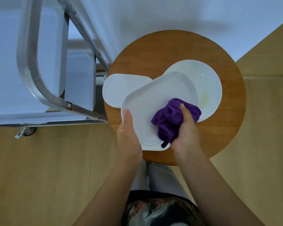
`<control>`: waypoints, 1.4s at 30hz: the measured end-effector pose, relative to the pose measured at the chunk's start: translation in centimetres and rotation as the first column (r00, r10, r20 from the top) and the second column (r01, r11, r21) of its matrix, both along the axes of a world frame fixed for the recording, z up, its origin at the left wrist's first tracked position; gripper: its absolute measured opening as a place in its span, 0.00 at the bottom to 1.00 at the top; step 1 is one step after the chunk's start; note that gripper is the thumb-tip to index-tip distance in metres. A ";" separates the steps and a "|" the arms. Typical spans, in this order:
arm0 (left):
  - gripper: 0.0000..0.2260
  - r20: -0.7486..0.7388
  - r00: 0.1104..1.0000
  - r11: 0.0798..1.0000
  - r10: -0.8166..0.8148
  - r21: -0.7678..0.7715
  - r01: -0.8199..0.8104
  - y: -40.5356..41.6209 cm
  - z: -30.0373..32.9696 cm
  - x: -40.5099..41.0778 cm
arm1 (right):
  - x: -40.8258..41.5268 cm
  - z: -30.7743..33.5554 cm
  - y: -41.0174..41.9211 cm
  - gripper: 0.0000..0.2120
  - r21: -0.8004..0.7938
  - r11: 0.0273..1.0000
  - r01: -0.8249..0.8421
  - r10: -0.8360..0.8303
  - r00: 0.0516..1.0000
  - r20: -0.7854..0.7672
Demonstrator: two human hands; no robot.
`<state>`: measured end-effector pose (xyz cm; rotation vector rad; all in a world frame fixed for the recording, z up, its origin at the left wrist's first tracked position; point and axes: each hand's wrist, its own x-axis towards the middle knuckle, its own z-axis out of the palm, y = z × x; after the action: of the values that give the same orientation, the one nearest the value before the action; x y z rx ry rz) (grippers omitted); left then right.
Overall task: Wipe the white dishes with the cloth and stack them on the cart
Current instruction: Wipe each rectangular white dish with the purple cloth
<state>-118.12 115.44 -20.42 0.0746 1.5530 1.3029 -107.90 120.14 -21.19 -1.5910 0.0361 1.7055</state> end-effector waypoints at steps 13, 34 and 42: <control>0.11 -0.187 0.923 0.941 -0.338 -0.047 0.335 3.3 1.6 -4.7 | -0.1 1.8 2.1 0.12 0.330 0.734 -0.593 0.326 0.735 0.595; 0.27 -0.308 0.683 0.735 -0.662 -0.088 0.673 2.7 1.8 -4.6 | -0.9 1.8 3.4 0.28 0.206 0.252 -0.945 -0.007 0.211 0.977; 0.25 -0.401 0.790 0.873 -0.464 -0.056 0.485 2.8 2.1 -4.5 | -4.4 0.8 0.0 0.19 0.261 0.255 -0.931 -0.092 0.245 0.965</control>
<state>-122.57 118.22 -18.36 0.7681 1.6952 0.9496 -112.31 120.13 -20.41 -1.3847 -1.9513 0.6090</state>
